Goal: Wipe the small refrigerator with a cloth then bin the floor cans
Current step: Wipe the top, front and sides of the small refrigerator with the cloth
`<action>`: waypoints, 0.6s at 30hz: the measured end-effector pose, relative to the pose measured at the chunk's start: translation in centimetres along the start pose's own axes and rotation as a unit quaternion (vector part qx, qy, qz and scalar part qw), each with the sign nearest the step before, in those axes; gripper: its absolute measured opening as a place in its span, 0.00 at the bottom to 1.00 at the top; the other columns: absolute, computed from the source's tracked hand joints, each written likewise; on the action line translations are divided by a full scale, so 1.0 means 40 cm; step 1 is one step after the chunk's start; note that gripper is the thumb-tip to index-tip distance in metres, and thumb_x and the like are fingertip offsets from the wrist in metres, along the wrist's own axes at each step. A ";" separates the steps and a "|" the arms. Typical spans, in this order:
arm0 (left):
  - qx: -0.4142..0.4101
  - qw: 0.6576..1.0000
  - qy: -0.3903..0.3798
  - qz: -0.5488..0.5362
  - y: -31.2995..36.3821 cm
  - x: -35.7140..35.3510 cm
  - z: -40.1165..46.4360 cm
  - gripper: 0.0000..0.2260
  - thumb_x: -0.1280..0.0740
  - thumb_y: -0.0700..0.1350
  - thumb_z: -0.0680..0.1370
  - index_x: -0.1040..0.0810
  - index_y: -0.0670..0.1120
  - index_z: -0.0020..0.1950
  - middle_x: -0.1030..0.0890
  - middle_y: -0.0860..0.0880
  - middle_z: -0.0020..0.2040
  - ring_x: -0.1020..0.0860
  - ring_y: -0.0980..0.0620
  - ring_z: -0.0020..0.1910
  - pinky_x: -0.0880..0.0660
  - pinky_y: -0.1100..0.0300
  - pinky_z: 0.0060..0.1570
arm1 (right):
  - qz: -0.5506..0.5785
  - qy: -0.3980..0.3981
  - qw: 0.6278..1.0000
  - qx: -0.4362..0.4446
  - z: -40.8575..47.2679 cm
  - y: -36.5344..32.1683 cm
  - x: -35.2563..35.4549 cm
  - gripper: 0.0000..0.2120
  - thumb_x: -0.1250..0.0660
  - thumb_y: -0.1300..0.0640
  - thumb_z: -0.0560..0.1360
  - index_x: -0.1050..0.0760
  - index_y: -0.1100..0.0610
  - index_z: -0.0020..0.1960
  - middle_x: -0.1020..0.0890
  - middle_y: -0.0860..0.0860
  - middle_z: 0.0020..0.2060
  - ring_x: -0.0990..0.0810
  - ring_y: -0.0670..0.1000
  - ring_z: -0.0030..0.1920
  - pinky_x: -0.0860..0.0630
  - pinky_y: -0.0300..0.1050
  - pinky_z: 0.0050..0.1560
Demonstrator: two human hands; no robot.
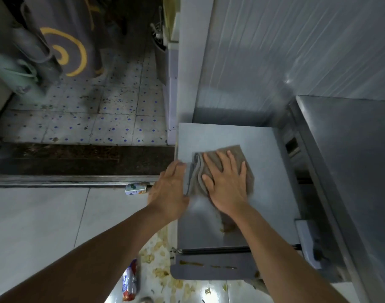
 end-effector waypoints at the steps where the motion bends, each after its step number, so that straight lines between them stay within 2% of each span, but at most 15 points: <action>1: -0.001 1.000 -0.009 0.020 0.014 -0.013 0.000 0.36 0.31 0.44 0.72 0.46 0.50 0.75 0.48 0.53 0.76 0.43 0.49 0.72 0.37 0.53 0.66 | -0.007 -0.003 1.000 0.008 -0.062 0.015 0.002 0.27 0.58 0.38 0.78 0.48 0.41 0.76 0.48 0.49 0.77 0.56 0.54 0.76 0.70 0.56 0.70; 3: 0.007 0.997 -0.032 0.064 0.037 -0.038 0.002 0.35 0.33 0.45 0.73 0.48 0.50 0.75 0.52 0.53 0.77 0.50 0.50 0.74 0.41 0.51 0.68 | -0.014 -0.032 0.999 0.021 -0.122 0.061 0.004 0.28 0.60 0.38 0.77 0.48 0.40 0.76 0.46 0.47 0.77 0.55 0.53 0.77 0.70 0.53 0.71; 5: 0.026 0.994 -0.048 0.095 0.049 -0.055 0.006 0.34 0.34 0.46 0.74 0.48 0.51 0.75 0.55 0.52 0.77 0.53 0.48 0.75 0.45 0.49 0.70 | -0.013 -0.044 0.999 0.017 -0.082 0.114 0.011 0.27 0.59 0.38 0.78 0.48 0.40 0.76 0.45 0.48 0.76 0.53 0.53 0.77 0.65 0.56 0.72; 8: 0.048 0.988 -0.058 0.135 0.050 -0.067 0.012 0.33 0.35 0.46 0.75 0.48 0.51 0.75 0.56 0.50 0.77 0.54 0.45 0.75 0.48 0.48 0.71 | 0.006 -0.042 0.997 -0.059 0.045 0.194 0.024 0.25 0.52 0.41 0.80 0.48 0.41 0.76 0.48 0.50 0.77 0.54 0.54 0.76 0.60 0.61 0.73; 11: 0.047 0.984 -0.059 0.159 0.055 -0.065 0.017 0.32 0.35 0.46 0.75 0.48 0.51 0.75 0.55 0.49 0.77 0.52 0.44 0.75 0.48 0.47 0.71 | 0.018 -0.035 0.994 -0.105 0.077 0.212 0.027 0.26 0.49 0.42 0.80 0.49 0.43 0.76 0.50 0.53 0.76 0.55 0.56 0.76 0.60 0.63 0.73; 15: 0.033 0.982 -0.028 0.186 0.070 -0.053 0.012 0.32 0.34 0.46 0.73 0.44 0.50 0.74 0.52 0.47 0.76 0.54 0.44 0.74 0.51 0.43 0.71 | -0.002 -0.002 0.997 -0.076 -0.118 0.176 0.030 0.26 0.53 0.41 0.79 0.51 0.42 0.76 0.50 0.50 0.77 0.56 0.53 0.77 0.67 0.60 0.71; 18: -0.021 0.982 -0.003 0.189 0.118 -0.062 0.011 0.30 0.35 0.43 0.72 0.42 0.51 0.72 0.53 0.50 0.75 0.55 0.44 0.74 0.53 0.42 0.71 | -0.026 -0.039 0.996 -0.080 -0.226 0.189 0.020 0.25 0.55 0.40 0.79 0.53 0.39 0.76 0.53 0.45 0.77 0.59 0.51 0.77 0.65 0.62 0.71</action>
Point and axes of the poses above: each hand's wrist, its own z-axis towards the middle knuckle, its own x-axis out of the back of the hand, y = z × x, the point moved 9 cm from there along z, towards the middle knuckle
